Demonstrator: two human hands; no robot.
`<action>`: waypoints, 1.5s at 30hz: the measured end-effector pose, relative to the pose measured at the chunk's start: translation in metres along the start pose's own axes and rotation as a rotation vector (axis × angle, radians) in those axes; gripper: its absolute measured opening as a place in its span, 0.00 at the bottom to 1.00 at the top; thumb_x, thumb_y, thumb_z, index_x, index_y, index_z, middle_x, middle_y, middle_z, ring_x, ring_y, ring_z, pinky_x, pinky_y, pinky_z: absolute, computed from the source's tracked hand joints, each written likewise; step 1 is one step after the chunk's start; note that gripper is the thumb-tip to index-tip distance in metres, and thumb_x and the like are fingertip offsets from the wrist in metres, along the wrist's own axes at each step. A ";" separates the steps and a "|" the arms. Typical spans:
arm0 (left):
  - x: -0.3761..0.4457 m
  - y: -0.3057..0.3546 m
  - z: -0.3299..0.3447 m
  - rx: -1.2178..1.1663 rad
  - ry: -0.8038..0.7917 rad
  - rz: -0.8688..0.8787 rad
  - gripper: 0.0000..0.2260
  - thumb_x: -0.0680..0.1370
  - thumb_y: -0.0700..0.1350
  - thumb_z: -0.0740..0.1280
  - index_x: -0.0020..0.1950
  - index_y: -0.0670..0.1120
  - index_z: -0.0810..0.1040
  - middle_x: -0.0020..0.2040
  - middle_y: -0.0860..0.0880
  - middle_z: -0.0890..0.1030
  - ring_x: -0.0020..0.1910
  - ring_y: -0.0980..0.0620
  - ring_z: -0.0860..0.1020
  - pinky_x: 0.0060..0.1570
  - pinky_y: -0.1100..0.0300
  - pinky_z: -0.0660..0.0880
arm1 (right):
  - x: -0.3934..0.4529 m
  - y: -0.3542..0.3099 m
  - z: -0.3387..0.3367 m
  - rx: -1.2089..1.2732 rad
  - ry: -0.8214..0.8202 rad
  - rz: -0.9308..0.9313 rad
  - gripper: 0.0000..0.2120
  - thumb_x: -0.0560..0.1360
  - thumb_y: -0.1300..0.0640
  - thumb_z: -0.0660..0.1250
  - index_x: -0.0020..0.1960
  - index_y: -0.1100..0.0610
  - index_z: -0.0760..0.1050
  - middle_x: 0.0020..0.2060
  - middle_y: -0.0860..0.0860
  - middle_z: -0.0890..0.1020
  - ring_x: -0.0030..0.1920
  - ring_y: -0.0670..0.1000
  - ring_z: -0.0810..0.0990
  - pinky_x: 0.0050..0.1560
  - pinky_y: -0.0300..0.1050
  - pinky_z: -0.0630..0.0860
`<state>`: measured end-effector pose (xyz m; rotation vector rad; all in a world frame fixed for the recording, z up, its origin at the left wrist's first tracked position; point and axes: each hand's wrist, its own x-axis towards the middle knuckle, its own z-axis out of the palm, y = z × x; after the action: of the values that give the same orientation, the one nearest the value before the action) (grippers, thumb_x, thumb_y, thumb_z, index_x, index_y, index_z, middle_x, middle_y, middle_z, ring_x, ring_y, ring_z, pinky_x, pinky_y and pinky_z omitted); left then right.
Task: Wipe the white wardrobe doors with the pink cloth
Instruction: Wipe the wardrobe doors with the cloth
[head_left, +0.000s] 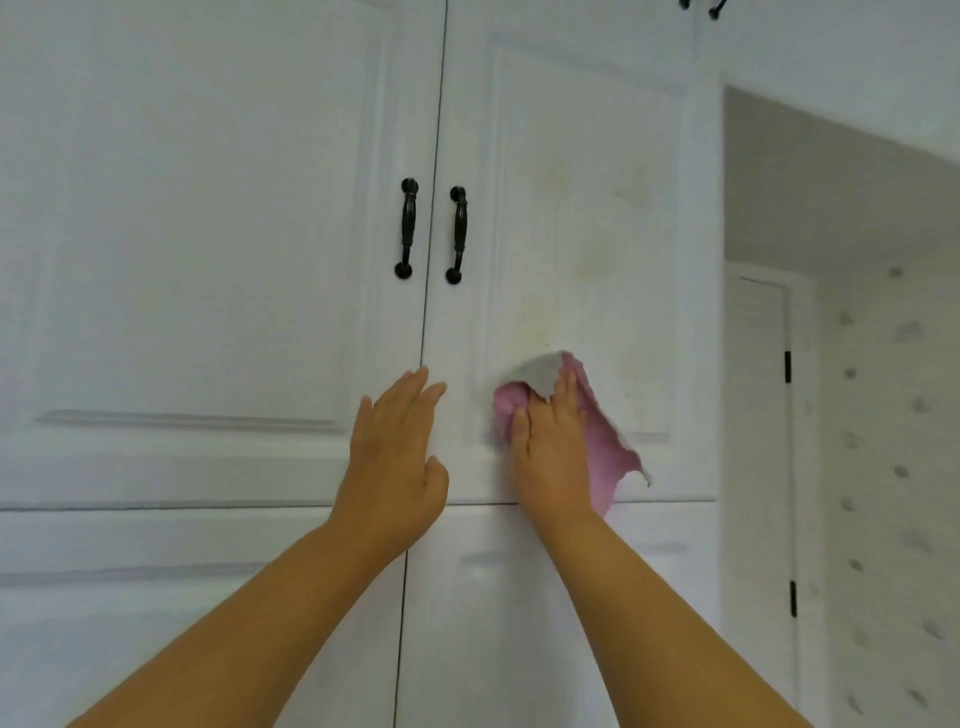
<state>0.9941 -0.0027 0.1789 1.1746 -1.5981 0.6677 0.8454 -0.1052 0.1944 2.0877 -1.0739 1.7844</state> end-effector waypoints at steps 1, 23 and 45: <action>0.019 0.011 0.004 0.034 0.019 0.028 0.31 0.73 0.39 0.60 0.77 0.43 0.64 0.80 0.45 0.60 0.79 0.48 0.55 0.78 0.43 0.46 | 0.013 0.002 0.001 -0.008 -0.042 -0.075 0.32 0.80 0.47 0.43 0.74 0.62 0.69 0.79 0.60 0.59 0.80 0.61 0.55 0.79 0.54 0.49; 0.290 0.047 -0.017 0.569 0.183 -0.018 0.24 0.85 0.50 0.48 0.81 0.47 0.53 0.82 0.49 0.54 0.80 0.53 0.49 0.78 0.48 0.40 | 0.265 -0.046 -0.007 -0.156 0.086 -0.475 0.28 0.83 0.48 0.54 0.82 0.47 0.51 0.81 0.50 0.42 0.81 0.51 0.39 0.76 0.58 0.45; 0.342 0.040 -0.013 0.928 0.231 -0.118 0.22 0.84 0.54 0.47 0.74 0.44 0.60 0.69 0.47 0.64 0.69 0.44 0.64 0.74 0.39 0.55 | 0.387 -0.065 -0.061 -0.070 0.120 -0.404 0.34 0.81 0.44 0.55 0.82 0.56 0.51 0.81 0.52 0.52 0.81 0.53 0.47 0.79 0.54 0.45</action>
<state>0.9535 -0.1015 0.5069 1.7404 -0.9985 1.4891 0.8429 -0.1762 0.5855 1.9555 -0.6181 1.6213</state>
